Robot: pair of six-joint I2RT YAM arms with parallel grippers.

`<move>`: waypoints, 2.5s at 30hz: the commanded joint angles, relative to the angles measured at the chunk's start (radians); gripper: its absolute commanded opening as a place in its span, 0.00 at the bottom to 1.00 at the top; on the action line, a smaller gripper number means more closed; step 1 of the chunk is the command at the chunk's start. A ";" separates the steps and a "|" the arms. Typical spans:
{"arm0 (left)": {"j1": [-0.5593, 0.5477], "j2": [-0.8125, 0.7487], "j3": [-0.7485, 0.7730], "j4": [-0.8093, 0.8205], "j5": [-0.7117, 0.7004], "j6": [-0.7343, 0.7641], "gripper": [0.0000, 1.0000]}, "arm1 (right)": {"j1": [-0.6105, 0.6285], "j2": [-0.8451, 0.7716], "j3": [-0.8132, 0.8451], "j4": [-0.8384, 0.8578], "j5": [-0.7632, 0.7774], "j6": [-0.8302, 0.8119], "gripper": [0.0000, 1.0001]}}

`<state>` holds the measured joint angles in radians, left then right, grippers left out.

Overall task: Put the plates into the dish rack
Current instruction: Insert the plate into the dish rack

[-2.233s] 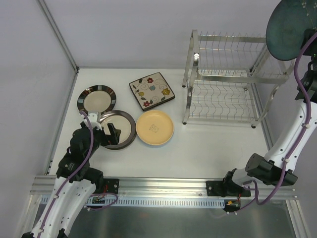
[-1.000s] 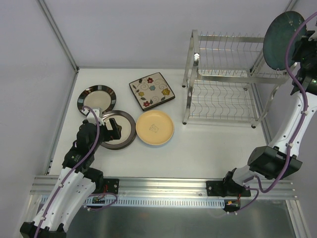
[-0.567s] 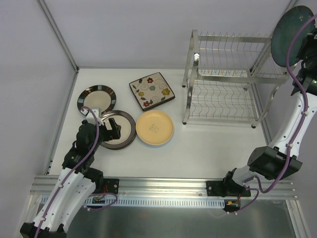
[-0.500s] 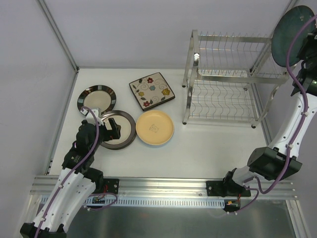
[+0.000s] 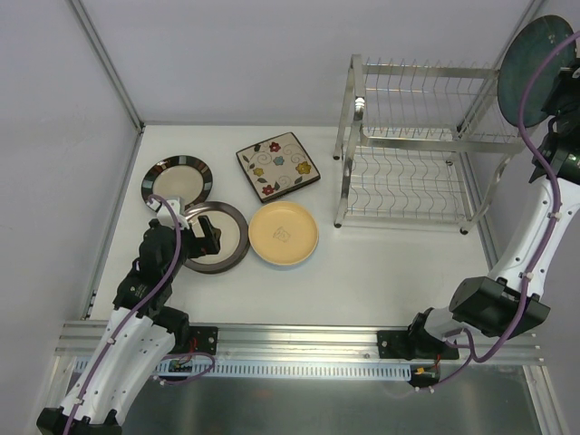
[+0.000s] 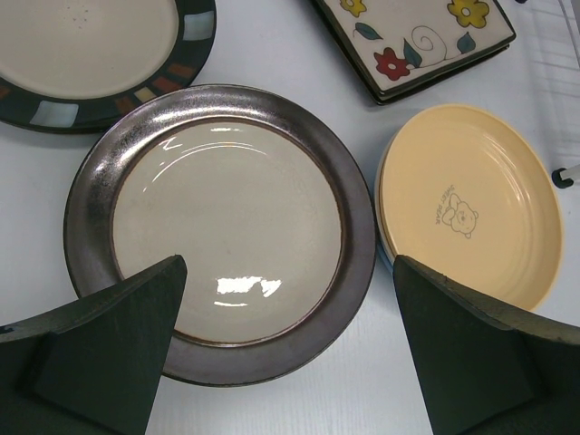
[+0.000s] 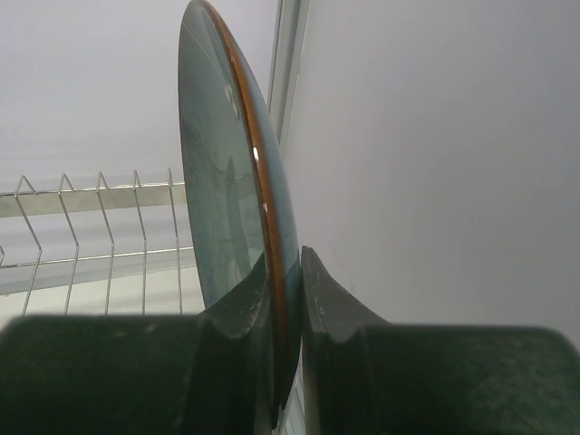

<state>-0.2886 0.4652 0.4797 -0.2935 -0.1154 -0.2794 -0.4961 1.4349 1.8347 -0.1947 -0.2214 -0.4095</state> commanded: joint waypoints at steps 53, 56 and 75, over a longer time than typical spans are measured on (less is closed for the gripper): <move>-0.001 0.039 0.011 0.040 0.016 0.025 0.99 | 0.185 -0.083 -0.035 0.103 0.289 -0.088 0.03; -0.001 0.041 0.013 0.040 0.017 0.025 0.99 | 0.165 -0.070 -0.022 0.063 0.287 -0.039 0.11; -0.003 0.029 0.017 0.040 0.029 0.022 0.99 | 0.149 -0.073 0.001 -0.032 0.281 0.047 0.61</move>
<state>-0.2886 0.5026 0.4797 -0.2886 -0.1127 -0.2737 -0.3370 1.4128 1.7912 -0.2455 0.0631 -0.3908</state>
